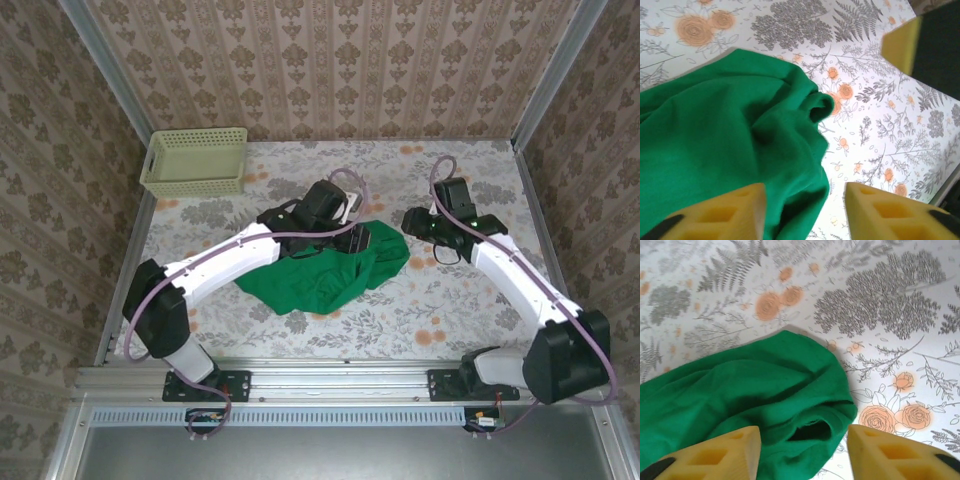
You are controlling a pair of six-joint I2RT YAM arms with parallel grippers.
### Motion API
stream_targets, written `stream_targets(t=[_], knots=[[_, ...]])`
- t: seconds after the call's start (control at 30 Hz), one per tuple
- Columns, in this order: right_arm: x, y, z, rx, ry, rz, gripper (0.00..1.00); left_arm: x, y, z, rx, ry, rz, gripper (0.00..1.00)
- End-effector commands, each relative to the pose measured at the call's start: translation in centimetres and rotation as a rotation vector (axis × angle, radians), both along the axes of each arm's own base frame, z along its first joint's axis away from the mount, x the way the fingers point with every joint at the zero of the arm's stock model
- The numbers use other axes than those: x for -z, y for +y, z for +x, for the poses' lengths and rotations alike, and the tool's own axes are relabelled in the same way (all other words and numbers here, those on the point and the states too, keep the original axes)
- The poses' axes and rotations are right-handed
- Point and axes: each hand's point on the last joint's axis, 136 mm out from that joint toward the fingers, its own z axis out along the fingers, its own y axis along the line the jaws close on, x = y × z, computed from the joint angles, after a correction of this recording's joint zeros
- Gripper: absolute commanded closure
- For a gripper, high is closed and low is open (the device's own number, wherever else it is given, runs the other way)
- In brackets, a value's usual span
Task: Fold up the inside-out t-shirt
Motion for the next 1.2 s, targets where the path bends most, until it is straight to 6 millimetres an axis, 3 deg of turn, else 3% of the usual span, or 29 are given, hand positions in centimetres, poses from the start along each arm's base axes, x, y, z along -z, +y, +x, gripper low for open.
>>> stream_targets(t=[0.0,0.13,0.23,0.43,0.6,0.73,0.93,1.07,1.17], knots=[[-0.7,0.2,-1.7,-0.029,-0.023,-0.026,0.46,-0.7,2.9,-0.3,-0.055,-0.021,0.014,0.49],[0.4,3.2,-4.1,-0.119,0.01,-0.025,0.45,3.1,6.1,-1.9,-0.062,0.016,0.137,0.45],[2.6,5.4,-5.7,-0.172,0.056,-0.053,0.45,6.2,7.2,-3.8,-0.021,0.039,0.236,0.43],[8.3,7.0,-7.4,-0.152,0.175,-0.008,0.46,10.4,6.5,-6.9,0.073,0.064,0.342,0.37],[10.9,9.4,-8.3,-0.163,0.234,0.124,0.47,13.0,6.3,-6.0,0.033,0.092,0.4,0.37],[11.8,11.5,-8.0,-0.183,0.246,0.181,0.47,14.6,6.6,-4.7,-0.025,0.125,0.404,0.51],[13.7,12.2,-7.3,-0.164,0.277,0.188,0.48,15.7,6.5,-4.2,-0.05,0.17,0.345,0.66],[14.5,11.3,-7.1,-0.143,0.302,0.113,0.71,16.2,7.4,-3.6,-0.094,0.178,0.345,0.85],[14.5,9.7,-7.7,-0.12,0.293,0.051,0.87,16.3,8.6,-2.8,-0.159,0.19,0.33,0.93]])
